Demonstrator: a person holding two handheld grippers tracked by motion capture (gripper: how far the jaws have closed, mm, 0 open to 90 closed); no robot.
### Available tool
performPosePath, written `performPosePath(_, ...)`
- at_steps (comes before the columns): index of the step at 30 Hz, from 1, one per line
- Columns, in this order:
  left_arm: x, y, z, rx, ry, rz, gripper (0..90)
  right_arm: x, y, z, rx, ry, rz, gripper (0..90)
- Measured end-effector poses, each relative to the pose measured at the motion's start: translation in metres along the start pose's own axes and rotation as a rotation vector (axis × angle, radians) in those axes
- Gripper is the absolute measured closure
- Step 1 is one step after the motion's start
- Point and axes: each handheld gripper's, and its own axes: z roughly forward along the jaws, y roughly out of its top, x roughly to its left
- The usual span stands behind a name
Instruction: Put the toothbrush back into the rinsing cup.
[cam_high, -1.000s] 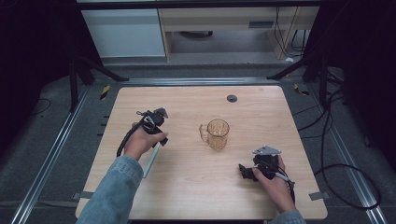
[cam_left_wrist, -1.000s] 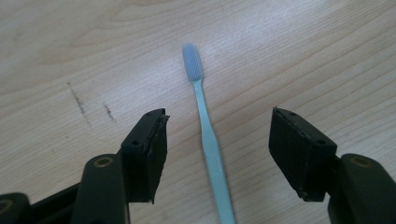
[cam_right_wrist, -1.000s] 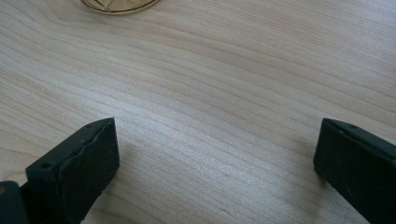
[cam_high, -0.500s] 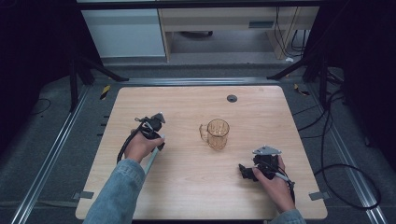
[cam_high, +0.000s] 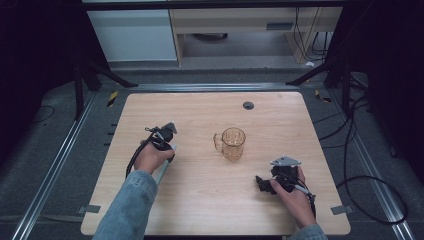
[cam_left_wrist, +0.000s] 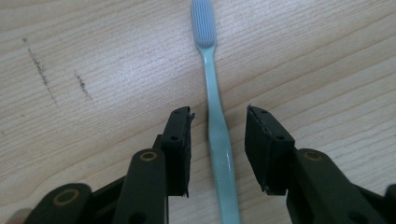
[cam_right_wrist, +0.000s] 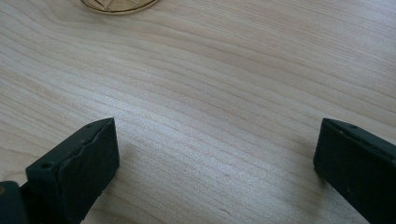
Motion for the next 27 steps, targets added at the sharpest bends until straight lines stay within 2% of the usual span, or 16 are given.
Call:
performPosePath(6, 0.0, 0.001, 0.001, -0.002, -0.002, 0.002, 64.6, -0.001, 0.0, 0.001, -0.005, -0.007, -0.015, 0.5)
performPosePath(9, 0.0, 0.001, 0.003, 0.005, -0.001, 0.003, 66.2, 0.0, 0.0, 0.0, 0.0, 0.0, 0.001, 0.6)
performPosePath(12, 0.0, 0.001, 0.006, 0.014, -0.001, 0.006, 68.0, -0.001, 0.0, 0.001, -0.005, -0.008, -0.019, 0.6)
performPosePath(13, 0.0, 0.0, 0.007, 0.014, -0.004, 0.0, 68.4, 0.0, 0.0, 0.0, 0.001, 0.002, 0.003, 0.5)
performPosePath(19, 0.001, -0.001, 0.009, 0.016, -0.008, -0.001, 69.8, 0.0, 0.0, 0.0, 0.0, 0.0, 0.0, 0.5)
performPosePath(21, 0.002, -0.001, 0.009, 0.013, -0.011, -0.01, 70.0, -0.001, 0.0, 0.001, -0.005, -0.008, -0.018, 0.5)
performPosePath(23, 0.003, -0.001, 0.009, 0.014, -0.01, -0.005, 70.5, 0.0, 0.0, 0.0, 0.0, 0.0, 0.0, 0.5)
performPosePath(27, 0.003, -0.001, 0.011, 0.014, -0.014, -0.01, 71.5, 0.0, 0.0, 0.0, 0.001, -0.002, -0.003, 0.5)
